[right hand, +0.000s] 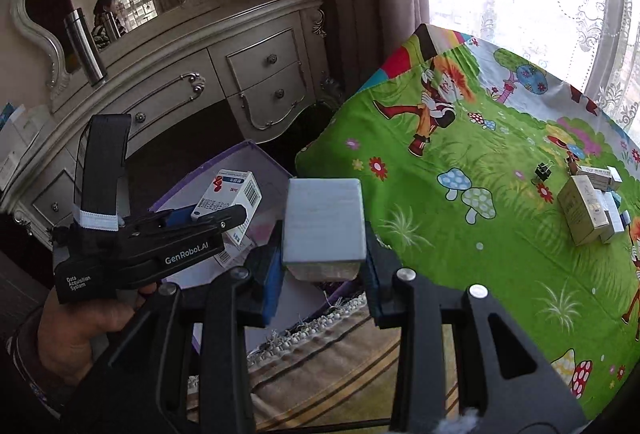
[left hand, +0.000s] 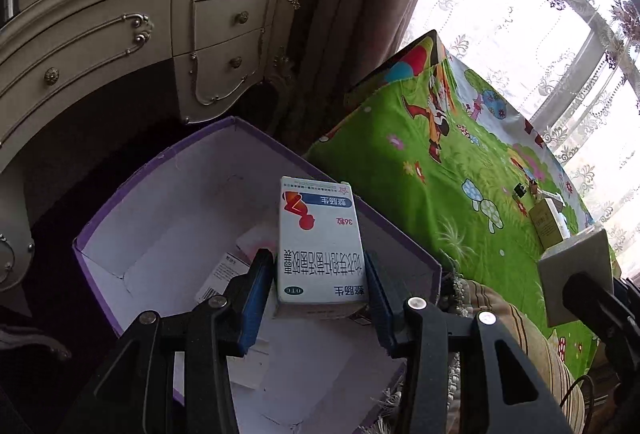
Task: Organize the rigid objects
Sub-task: 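Carry both boxes into the purple storage box and open both tools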
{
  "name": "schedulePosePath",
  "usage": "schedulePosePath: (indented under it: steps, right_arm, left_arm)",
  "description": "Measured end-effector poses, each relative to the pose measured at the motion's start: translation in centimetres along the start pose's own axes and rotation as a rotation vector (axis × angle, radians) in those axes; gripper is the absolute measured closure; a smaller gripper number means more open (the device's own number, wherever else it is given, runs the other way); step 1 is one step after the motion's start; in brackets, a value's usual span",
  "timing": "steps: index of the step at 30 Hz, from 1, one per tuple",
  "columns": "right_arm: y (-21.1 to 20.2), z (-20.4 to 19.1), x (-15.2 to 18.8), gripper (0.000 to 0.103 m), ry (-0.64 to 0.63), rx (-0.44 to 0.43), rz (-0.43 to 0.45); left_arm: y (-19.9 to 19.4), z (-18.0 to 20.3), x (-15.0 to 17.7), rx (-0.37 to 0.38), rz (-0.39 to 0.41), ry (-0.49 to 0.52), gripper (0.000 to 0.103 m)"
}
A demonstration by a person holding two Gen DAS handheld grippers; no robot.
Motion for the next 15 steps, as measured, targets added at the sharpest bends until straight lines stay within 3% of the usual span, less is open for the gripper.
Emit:
schedulePosePath:
  steps: [10,15]
  right_arm:
    - [4.9,-11.3,2.2,0.065,-0.211,-0.127,-0.154]
    - [7.2,-14.6,4.4,0.065,-0.305,-0.132,-0.230]
  left_arm:
    - [-1.3,-10.1,2.6,-0.111,-0.023,-0.141,0.056]
    - [-0.2,-13.1,3.9,-0.138,-0.057,-0.198,0.056]
Point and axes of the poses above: each gripper's, at about its wrist camera, not at the fingertips, and y roughly the way its jaws point, z to its right, x to its underside, the point moved 5 cm from there along y, roughly the way its jaws point, and after that the axes turned 4 degrees about -y, right-handed, at the moved point
